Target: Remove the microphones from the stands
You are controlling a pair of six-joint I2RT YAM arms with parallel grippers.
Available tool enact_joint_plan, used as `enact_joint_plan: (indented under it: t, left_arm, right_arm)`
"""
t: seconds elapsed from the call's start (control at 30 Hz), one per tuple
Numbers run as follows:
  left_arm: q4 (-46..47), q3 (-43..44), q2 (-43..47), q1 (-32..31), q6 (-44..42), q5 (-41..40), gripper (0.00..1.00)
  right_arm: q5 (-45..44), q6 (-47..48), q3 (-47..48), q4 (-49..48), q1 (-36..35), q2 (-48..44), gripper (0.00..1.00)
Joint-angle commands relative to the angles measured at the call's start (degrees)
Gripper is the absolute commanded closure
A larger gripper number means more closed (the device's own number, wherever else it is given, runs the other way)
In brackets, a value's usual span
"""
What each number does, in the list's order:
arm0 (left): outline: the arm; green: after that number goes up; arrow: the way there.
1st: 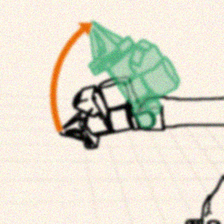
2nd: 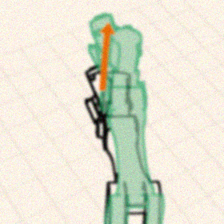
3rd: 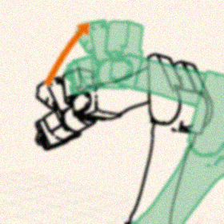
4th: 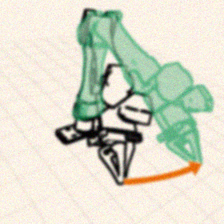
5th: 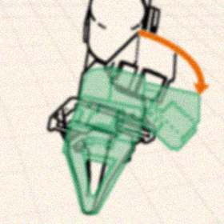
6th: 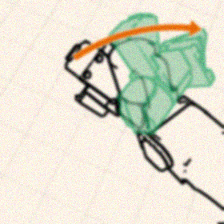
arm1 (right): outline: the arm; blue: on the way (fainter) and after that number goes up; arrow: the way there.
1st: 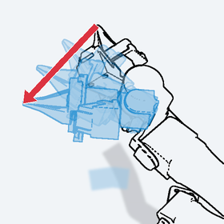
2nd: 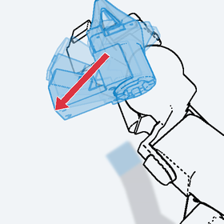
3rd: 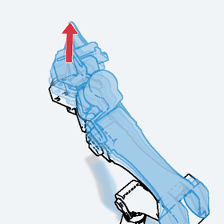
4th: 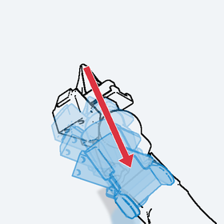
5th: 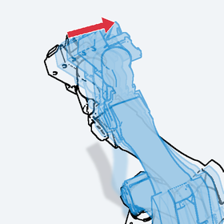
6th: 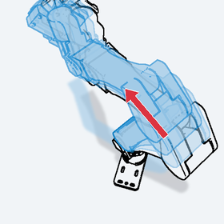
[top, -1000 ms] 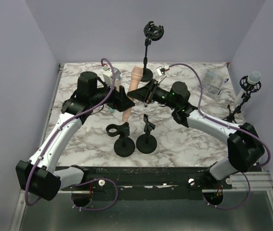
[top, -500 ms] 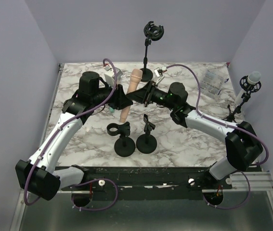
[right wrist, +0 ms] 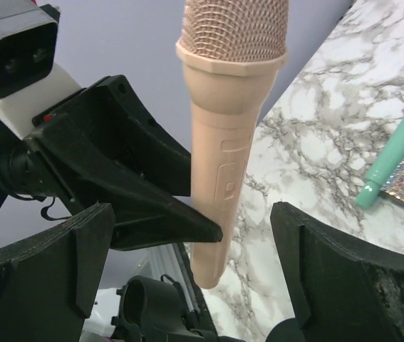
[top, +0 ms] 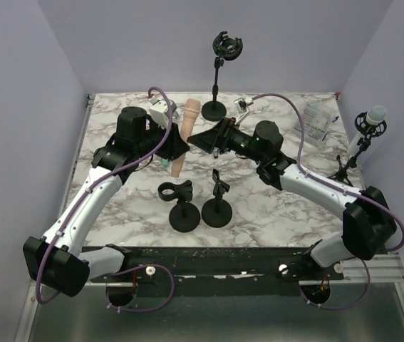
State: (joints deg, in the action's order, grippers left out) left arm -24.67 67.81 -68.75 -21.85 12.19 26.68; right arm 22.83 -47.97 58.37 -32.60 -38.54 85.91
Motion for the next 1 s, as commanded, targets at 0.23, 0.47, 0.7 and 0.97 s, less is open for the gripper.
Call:
enact_joint_plan:
  t: [0.23,0.47,0.7,0.97]
  left_arm:
    - [0.4,-0.6,-3.8,3.9,-0.8,-18.0,1.0]
    - [-5.1,8.2,-19.1,13.8,3.7,-9.8,1.0]
    - [-9.5,16.3,-32.9,18.3,3.1,-6.9,1.0]
    - [-15.8,22.4,-42.0,19.7,4.2,-5.6,0.91]
  right_arm:
    - [-17.1,15.9,-0.5,16.2,-0.2,-12.5,0.0]
    - [-21.8,22.0,0.5,21.3,-0.1,-21.5,0.0]
    - [-28.1,23.2,-3.5,21.5,0.1,-28.3,0.0]
    - [-27.7,22.6,-3.8,21.6,0.2,-29.0,0.0]
